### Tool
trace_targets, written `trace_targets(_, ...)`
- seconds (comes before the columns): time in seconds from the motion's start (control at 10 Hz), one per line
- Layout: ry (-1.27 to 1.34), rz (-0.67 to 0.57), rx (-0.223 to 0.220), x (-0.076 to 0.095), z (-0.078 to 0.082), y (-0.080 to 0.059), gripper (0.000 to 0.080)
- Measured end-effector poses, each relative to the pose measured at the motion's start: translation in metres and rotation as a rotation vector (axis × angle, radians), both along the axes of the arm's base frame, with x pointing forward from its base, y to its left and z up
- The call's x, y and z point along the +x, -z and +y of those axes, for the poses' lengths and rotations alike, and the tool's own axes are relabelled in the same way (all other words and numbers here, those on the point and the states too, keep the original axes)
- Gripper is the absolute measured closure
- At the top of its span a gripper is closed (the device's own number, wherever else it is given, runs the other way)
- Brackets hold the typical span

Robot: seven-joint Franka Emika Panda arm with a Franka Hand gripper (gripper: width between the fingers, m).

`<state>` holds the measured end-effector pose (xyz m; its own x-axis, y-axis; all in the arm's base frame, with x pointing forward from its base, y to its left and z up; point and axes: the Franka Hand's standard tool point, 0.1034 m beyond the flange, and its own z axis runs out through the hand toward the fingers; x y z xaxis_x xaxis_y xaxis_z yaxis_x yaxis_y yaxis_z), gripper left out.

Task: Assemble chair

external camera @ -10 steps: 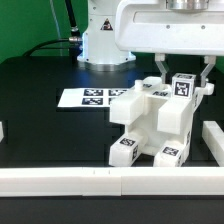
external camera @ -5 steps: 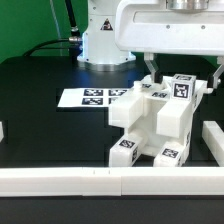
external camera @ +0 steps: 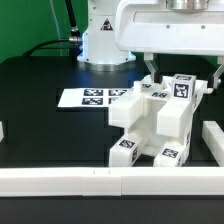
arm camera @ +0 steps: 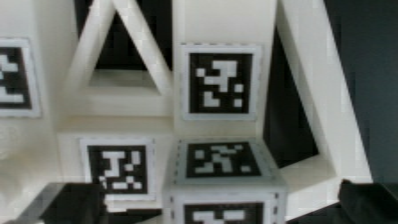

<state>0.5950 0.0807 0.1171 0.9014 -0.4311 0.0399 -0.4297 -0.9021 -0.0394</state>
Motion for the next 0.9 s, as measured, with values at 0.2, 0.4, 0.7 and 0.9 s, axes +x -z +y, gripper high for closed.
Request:
trace_targets(0.2, 0.000, 0.000, 0.000, 0.000, 0.000, 0.000, 0.0150)
trace_targets(0.4, -0.042, -0.003, 0.013, -0.014, 0.005, -0.012, 0.0150)
trace_targets(0.7, -0.079, -0.017, 0.021, -0.039, 0.002, -0.017, 0.0150)
trace_targets(0.9, -0.079, -0.018, 0.021, -0.038, 0.002, -0.016, 0.0150)
